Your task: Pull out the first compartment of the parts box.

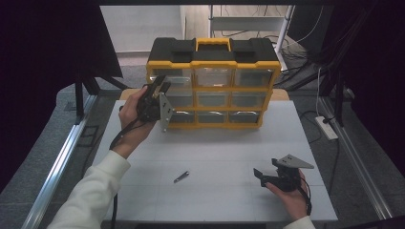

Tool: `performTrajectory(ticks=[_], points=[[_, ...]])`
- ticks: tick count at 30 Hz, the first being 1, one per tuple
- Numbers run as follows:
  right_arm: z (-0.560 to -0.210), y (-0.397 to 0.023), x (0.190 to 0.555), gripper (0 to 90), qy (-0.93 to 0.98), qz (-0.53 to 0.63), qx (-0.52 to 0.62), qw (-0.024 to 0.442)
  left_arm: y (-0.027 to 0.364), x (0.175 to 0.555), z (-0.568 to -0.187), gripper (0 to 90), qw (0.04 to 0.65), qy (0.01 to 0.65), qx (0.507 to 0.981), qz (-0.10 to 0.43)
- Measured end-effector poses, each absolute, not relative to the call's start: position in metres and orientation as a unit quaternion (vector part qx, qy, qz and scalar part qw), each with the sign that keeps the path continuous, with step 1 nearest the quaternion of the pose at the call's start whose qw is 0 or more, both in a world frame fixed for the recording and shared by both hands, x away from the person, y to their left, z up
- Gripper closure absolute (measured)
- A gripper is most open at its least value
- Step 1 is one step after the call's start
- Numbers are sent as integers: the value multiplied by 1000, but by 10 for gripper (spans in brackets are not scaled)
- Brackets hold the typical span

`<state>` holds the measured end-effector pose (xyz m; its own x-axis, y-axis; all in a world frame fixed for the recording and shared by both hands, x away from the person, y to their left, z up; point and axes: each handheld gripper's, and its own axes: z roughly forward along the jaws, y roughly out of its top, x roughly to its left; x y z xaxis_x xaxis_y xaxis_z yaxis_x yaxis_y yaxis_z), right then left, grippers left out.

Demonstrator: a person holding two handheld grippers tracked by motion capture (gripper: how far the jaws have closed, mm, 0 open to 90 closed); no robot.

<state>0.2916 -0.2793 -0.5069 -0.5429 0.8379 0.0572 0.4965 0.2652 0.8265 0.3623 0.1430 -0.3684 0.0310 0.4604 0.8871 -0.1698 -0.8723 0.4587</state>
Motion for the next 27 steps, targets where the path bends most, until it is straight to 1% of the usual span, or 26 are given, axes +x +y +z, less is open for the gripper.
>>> performTrajectory(ticks=[27], points=[[-506,-279,291,158,768,425,434,204,145,350,-368,687,231,102,683,685]])
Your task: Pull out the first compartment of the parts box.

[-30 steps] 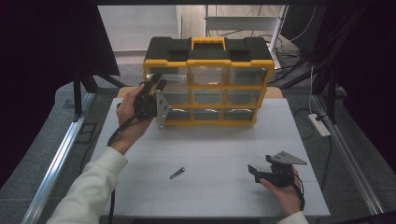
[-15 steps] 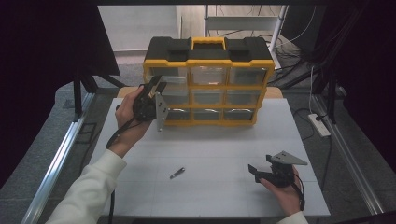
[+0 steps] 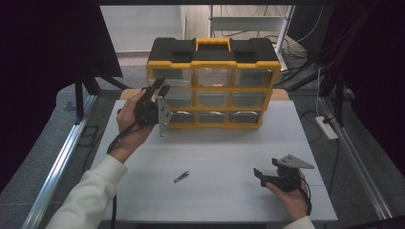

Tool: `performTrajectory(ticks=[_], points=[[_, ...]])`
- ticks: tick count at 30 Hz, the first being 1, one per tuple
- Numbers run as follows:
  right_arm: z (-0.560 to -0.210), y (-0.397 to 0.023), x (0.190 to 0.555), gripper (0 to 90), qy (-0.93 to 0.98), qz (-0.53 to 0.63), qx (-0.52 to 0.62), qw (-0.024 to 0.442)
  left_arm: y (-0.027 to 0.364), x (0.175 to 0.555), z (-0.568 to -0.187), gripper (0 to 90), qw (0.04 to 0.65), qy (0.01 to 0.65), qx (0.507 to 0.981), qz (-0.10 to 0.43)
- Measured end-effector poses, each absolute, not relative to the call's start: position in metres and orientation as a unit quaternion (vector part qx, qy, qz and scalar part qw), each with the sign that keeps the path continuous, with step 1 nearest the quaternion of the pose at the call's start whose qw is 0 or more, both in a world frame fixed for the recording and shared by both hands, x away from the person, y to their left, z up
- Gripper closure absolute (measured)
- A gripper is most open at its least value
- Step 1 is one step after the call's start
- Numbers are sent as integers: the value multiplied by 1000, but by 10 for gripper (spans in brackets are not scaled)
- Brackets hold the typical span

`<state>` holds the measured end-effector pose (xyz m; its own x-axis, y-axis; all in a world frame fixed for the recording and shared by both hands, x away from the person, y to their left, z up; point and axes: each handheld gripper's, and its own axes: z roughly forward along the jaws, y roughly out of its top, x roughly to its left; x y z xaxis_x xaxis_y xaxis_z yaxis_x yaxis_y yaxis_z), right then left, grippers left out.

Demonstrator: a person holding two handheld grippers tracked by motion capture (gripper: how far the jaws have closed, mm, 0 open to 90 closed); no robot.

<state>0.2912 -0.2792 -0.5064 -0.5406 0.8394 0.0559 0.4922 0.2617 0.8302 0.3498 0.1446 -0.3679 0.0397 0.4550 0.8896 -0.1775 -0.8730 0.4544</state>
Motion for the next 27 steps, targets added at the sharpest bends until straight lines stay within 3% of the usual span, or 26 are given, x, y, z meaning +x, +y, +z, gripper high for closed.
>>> performTrajectory(ticks=[27], points=[[-506,-279,291,158,768,425,433,205,146,336,-370,686,238,96,683,684]])
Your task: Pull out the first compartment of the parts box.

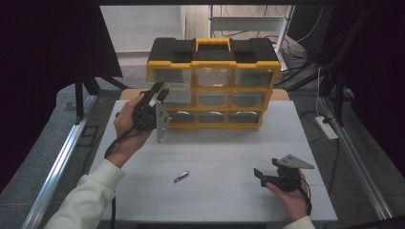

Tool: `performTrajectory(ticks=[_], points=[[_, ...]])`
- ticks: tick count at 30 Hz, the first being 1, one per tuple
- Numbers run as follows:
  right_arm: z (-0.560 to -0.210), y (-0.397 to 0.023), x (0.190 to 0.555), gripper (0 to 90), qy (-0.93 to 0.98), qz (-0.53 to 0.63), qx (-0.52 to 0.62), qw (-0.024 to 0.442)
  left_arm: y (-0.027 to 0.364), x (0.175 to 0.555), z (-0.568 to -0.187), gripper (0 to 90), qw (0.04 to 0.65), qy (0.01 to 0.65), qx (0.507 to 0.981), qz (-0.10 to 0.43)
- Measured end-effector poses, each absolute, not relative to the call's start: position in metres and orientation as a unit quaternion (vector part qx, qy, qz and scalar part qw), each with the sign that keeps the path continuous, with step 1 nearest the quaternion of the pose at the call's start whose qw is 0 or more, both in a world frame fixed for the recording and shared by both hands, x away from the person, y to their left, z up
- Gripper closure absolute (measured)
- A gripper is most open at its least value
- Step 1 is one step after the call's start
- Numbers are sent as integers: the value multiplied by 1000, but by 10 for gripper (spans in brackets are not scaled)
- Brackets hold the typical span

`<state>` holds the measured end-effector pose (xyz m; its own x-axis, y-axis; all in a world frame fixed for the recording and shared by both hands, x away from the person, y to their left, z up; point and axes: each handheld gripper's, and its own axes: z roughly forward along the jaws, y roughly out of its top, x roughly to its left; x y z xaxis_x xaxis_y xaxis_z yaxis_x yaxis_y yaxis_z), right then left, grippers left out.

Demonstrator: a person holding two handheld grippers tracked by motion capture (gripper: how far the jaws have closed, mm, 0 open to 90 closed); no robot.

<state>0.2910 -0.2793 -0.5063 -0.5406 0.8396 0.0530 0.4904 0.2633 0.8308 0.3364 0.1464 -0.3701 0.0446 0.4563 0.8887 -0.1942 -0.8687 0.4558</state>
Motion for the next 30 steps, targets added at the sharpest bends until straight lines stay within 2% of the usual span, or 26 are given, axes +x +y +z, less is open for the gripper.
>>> performTrajectory(ticks=[30], points=[[-506,-279,291,158,768,425,433,206,149,325,-371,686,237,89,682,686]])
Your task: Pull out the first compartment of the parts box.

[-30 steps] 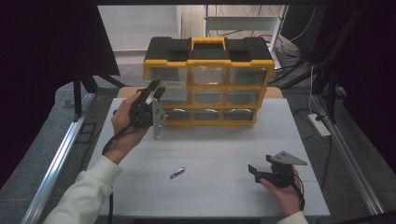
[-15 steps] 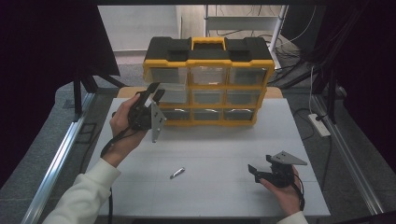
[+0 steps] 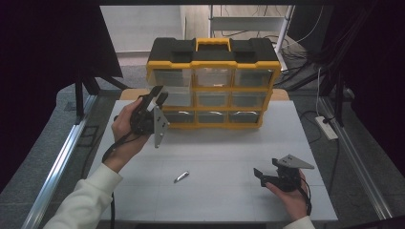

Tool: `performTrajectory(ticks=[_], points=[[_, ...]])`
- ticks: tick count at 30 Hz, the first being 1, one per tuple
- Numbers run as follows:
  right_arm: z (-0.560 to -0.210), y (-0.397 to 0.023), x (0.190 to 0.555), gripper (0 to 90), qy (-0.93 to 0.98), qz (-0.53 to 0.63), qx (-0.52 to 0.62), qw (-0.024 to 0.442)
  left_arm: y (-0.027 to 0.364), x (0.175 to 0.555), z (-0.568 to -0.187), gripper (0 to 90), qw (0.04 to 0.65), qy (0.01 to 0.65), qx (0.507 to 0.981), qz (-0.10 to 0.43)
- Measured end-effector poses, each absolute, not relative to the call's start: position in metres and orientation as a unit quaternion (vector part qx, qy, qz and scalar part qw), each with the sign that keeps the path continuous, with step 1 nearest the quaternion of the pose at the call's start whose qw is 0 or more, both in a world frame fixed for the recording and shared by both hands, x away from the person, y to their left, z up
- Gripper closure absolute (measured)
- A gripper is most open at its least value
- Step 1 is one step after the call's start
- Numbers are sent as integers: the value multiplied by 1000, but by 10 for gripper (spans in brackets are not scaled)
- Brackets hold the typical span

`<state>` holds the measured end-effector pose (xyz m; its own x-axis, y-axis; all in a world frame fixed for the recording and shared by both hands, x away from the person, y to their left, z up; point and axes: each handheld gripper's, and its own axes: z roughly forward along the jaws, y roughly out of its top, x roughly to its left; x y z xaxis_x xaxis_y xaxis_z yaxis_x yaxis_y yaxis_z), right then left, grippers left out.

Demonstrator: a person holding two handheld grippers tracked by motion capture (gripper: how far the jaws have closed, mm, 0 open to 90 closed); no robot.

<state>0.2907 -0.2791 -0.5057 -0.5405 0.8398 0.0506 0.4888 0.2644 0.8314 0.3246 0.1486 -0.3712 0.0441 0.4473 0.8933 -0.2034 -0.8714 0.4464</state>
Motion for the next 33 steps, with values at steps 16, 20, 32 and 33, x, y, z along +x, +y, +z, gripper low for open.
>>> performTrajectory(ticks=[16,20,32,33], points=[[-505,-279,291,157,767,425,434,207,148,316,-371,686,241,83,682,686],[-506,-278,291,157,767,425,434,206,145,314,-371,686,245,78,681,686],[-506,-279,291,157,768,423,434,206,147,312,-372,686,245,77,684,683],[-506,-279,291,157,768,423,435,205,147,312,-373,686,248,78,683,683]])
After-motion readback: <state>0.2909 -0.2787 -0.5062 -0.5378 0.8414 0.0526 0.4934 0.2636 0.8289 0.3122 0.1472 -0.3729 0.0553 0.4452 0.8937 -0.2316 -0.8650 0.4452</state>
